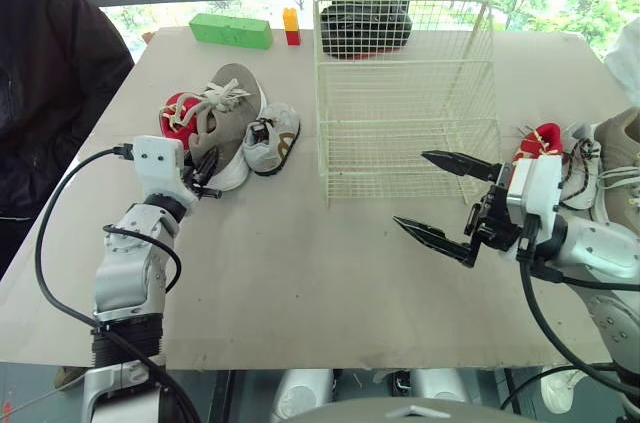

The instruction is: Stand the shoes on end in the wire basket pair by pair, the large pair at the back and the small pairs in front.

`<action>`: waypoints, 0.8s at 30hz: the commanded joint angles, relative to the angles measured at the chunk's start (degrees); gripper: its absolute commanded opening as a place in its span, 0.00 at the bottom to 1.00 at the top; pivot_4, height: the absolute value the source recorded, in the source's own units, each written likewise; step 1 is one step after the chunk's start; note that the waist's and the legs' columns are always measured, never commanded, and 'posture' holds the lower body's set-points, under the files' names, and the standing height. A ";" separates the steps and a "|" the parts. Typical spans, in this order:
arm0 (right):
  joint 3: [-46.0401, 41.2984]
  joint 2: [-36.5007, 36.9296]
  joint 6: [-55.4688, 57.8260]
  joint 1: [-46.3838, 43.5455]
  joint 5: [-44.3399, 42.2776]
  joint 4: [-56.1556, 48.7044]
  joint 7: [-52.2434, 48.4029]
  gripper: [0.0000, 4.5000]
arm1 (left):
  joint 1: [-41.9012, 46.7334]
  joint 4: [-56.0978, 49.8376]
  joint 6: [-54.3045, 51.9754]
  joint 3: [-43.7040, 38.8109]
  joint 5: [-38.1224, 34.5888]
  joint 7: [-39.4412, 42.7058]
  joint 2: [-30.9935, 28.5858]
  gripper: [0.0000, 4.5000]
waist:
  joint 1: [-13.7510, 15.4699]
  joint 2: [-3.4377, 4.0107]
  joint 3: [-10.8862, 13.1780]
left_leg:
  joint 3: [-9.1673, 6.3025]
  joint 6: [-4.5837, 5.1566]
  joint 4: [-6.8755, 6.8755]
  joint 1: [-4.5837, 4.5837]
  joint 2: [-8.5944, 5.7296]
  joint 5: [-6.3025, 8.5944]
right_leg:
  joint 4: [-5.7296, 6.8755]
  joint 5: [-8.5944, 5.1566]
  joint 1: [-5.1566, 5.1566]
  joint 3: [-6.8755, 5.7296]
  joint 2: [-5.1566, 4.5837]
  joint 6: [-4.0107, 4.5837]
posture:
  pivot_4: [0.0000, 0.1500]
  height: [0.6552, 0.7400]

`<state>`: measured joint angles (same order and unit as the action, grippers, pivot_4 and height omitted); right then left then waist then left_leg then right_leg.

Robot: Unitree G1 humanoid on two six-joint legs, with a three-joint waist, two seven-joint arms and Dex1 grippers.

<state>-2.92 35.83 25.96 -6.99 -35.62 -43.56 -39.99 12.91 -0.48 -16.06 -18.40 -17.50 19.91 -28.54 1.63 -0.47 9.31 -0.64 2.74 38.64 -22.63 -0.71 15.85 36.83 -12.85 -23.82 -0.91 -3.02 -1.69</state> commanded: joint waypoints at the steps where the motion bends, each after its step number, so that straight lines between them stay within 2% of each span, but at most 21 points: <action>1: -0.08 0.16 -1.43 -0.52 0.30 -0.47 -0.47 1.00 | -0.88 -2.97 6.46 -1.32 -0.79 1.42 1.39 0.19 | -0.02 0.00 0.00 | 0.00 0.00 0.00 -0.01 0.00 0.00 | -0.02 0.00 0.00 0.00 0.00 0.00 | 1.00 1.00; 8: -0.25 -0.09 -1.27 -2.17 0.09 0.41 -0.84 1.00 | -2.62 -8.41 15.03 -4.20 -2.02 0.95 3.96 0.17 | -0.17 -0.26 0.15 | 0.00 0.00 0.00 -0.06 0.01 0.00 | -0.04 0.00 -0.03 0.00 0.00 0.00 | 1.00 1.00; 16: -1.02 0.01 -0.05 -7.35 -1.54 2.58 -0.94 1.00 | -2.75 -12.12 17.62 -6.74 -0.79 -2.37 3.68 0.16 | -0.79 -0.27 0.15 | 0.00 0.00 0.00 -0.06 0.01 0.00 | -0.01 0.01 -0.05 0.00 0.01 0.00 | 1.00 1.00; 18: -1.08 1.31 2.63 -14.84 -1.22 5.39 0.31 1.00 | -0.52 -13.98 17.21 -7.91 -1.84 -1.98 1.52 0.16 | -0.79 -0.28 0.15 | 0.00 0.00 0.00 -0.06 0.01 0.00 | -0.01 0.01 -0.05 0.00 0.02 0.00 | 1.00 1.00; 20: -0.15 5.90 9.98 -21.98 -1.35 8.38 0.24 1.00 | 2.38 -15.53 15.30 -8.63 -3.49 -2.08 -0.63 0.16 | -0.97 -0.32 0.33 | 0.04 0.00 0.13 -0.14 0.01 0.00 | 0.08 0.02 -0.15 0.03 0.05 0.00 | 1.00 1.00; 24: 1.54 9.18 13.81 -35.35 0.64 17.93 -1.36 1.00 | 8.22 -17.77 12.56 -7.74 -5.12 -0.44 -5.26 0.16 | -0.66 -0.65 0.47 | -0.09 0.00 0.30 -0.19 0.02 0.00 | 0.17 0.02 -0.15 -0.12 0.06 0.03 | 1.00 1.00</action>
<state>-1.37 44.68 38.24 -39.17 -35.24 -28.53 -40.77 17.86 -12.97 -3.77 -24.78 -20.65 18.83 -31.75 0.97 -1.11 9.78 -0.74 2.74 38.94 -22.82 -0.69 15.85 36.99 -12.84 -23.94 -1.05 -2.97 -1.66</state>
